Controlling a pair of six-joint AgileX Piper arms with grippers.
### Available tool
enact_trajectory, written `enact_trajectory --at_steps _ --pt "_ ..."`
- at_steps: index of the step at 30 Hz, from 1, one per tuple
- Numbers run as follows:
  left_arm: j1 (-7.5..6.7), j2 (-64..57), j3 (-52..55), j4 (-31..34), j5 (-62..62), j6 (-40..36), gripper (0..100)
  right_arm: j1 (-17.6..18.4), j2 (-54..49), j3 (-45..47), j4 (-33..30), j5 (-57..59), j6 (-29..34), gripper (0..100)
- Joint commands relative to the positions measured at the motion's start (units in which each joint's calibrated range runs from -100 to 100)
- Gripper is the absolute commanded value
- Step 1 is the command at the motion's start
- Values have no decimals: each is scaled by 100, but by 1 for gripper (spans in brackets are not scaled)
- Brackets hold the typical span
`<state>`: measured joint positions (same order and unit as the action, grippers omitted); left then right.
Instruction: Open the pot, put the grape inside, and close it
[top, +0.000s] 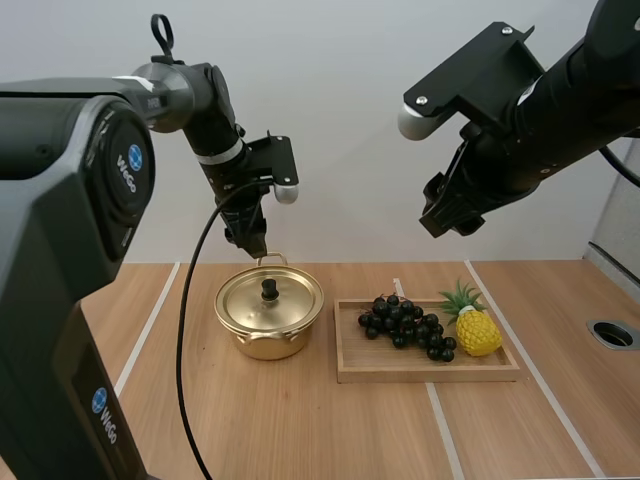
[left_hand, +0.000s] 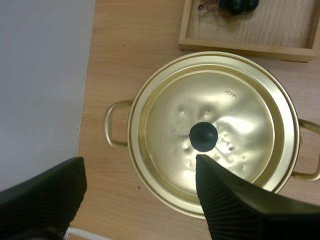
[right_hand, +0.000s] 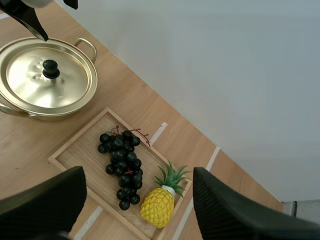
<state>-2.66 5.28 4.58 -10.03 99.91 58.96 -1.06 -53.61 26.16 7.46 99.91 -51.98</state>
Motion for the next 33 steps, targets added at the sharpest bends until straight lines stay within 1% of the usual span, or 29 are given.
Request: enact_trajectory --at_steps 1,5,16,26,33 --pt "-120 191 -58 267 9 -50 100 -18 -67 -38 -336 9 -54 100" --pt "-161 373 -58 364 9 -71 100 -18 -67 -38 -559 9 -54 100" --pt "-161 552 -28 364 9 -105 100 -18 -67 -38 -535 9 -54 100" --pt "-161 552 -28 375 9 -460 100 -18 -67 -38 -526 9 -54 100" --pt "-170 552 317 363 9 -524 100 -18 -67 -38 -526 9 -54 100"
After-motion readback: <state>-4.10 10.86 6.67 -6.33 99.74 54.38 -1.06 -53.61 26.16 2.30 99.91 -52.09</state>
